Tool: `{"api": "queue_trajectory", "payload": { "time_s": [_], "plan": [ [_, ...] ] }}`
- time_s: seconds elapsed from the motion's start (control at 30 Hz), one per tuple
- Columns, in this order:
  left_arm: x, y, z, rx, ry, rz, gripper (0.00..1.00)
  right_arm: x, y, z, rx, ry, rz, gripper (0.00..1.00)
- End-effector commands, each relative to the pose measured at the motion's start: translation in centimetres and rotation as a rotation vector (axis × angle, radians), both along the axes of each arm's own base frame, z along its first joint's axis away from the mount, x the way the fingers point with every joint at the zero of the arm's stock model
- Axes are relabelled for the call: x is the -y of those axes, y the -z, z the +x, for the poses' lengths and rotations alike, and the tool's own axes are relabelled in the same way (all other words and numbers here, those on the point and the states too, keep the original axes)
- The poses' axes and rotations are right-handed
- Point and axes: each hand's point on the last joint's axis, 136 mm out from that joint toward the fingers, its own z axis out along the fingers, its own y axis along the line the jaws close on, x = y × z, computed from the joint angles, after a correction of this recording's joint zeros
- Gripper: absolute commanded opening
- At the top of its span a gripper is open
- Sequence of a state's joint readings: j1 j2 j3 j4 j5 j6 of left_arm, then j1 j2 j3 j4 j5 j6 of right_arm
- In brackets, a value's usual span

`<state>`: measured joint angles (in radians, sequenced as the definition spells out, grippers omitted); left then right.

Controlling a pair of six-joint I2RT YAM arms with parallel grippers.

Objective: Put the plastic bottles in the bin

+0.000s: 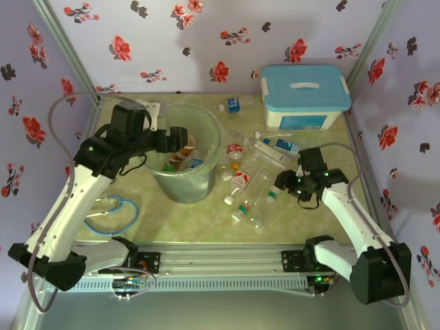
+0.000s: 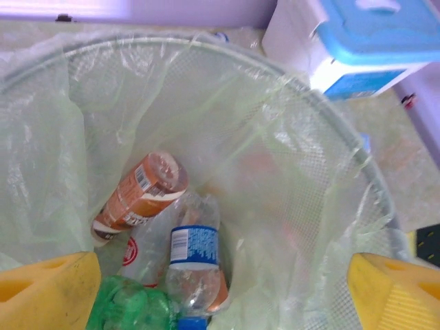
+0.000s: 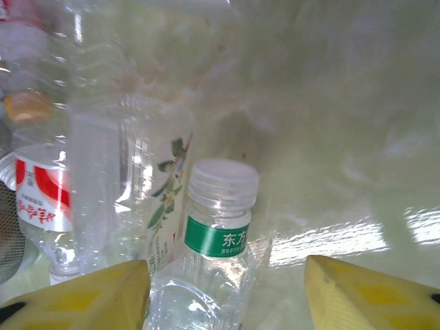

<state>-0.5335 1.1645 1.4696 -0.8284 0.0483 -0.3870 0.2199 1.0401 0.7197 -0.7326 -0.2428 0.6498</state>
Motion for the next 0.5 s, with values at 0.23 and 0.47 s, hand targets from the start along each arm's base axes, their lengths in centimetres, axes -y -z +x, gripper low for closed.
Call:
{"api": "queue_trajectory", "payload": {
  "time_s": [0.23,0.47],
  "plan": [
    [0.2,-1.2,-0.3,0.053,-0.019,-0.067,0.93,-1.8,2.7,1.4,-0.023,0.073,0.127,0.64],
    [-0.1,-1.0,-0.3,0.071,-0.046,-0.097,0.93,-1.6,4.9,0.6,-0.042,0.101,0.125,0.70]
  ]
}}
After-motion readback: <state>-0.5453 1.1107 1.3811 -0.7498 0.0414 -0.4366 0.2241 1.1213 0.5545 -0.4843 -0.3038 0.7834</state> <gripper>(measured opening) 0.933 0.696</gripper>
